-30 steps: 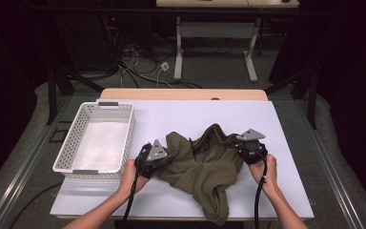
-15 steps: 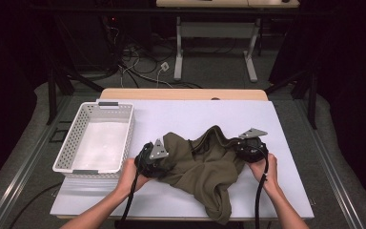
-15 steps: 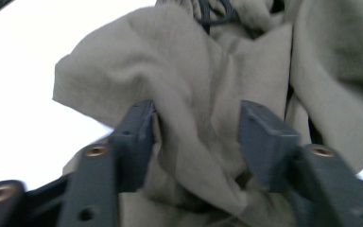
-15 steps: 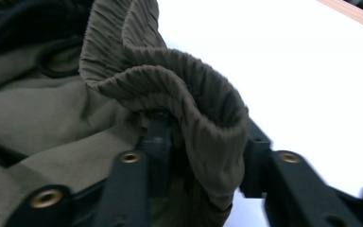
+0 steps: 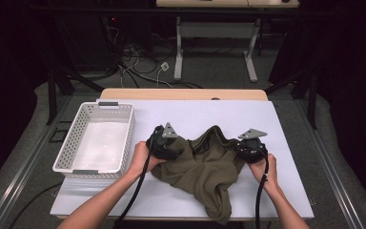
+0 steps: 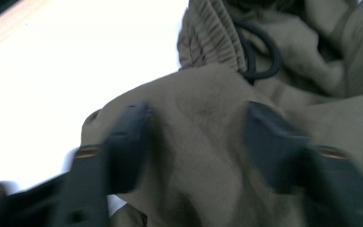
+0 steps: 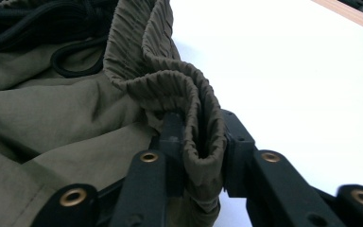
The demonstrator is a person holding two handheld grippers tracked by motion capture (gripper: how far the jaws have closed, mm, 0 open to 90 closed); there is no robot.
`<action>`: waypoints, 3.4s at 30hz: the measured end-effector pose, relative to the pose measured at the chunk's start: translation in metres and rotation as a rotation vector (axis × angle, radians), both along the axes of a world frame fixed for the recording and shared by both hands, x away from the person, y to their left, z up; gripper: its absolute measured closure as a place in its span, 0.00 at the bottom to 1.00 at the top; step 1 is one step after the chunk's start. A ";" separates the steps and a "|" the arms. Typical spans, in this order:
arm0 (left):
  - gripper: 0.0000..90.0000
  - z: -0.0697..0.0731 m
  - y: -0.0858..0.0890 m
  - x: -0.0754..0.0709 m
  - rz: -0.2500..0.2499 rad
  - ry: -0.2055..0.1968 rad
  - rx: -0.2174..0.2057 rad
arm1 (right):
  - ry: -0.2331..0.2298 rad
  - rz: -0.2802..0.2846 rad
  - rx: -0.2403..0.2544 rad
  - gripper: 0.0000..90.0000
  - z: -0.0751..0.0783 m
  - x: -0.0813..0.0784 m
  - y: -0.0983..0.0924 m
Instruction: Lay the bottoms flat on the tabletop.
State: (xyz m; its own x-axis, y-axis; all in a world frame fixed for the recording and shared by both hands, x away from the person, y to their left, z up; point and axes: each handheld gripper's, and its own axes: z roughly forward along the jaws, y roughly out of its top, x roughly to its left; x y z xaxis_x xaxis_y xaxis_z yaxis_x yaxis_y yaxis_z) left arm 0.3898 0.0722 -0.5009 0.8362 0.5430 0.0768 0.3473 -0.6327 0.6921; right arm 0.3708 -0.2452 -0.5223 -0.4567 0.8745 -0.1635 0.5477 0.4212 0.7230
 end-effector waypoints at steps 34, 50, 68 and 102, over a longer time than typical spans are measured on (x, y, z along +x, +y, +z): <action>0.53 0.001 0.035 -0.062 -0.030 -0.041 0.025 | 0.027 -0.093 0.016 0.53 0.003 0.008 -0.009; 0.26 -0.008 0.004 -0.001 -0.033 0.082 0.059 | 0.114 -0.073 0.049 0.45 -0.009 0.011 -0.011; 0.92 -0.018 0.022 -0.039 -0.083 0.044 0.055 | 0.023 -0.123 0.006 0.87 -0.006 0.015 -0.013; 0.51 0.002 0.026 -0.042 0.019 -0.063 0.037 | 0.001 -0.059 0.051 0.37 0.029 -0.023 -0.004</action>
State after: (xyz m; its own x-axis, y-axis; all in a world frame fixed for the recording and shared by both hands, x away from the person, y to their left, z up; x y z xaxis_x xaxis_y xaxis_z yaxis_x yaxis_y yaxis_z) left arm 0.3481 0.0985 -0.4988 0.8188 0.5544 0.1492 0.3161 -0.6523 0.6889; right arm 0.3481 -0.2488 -0.4932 -0.4040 0.9071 -0.1179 0.5714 0.3509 0.7418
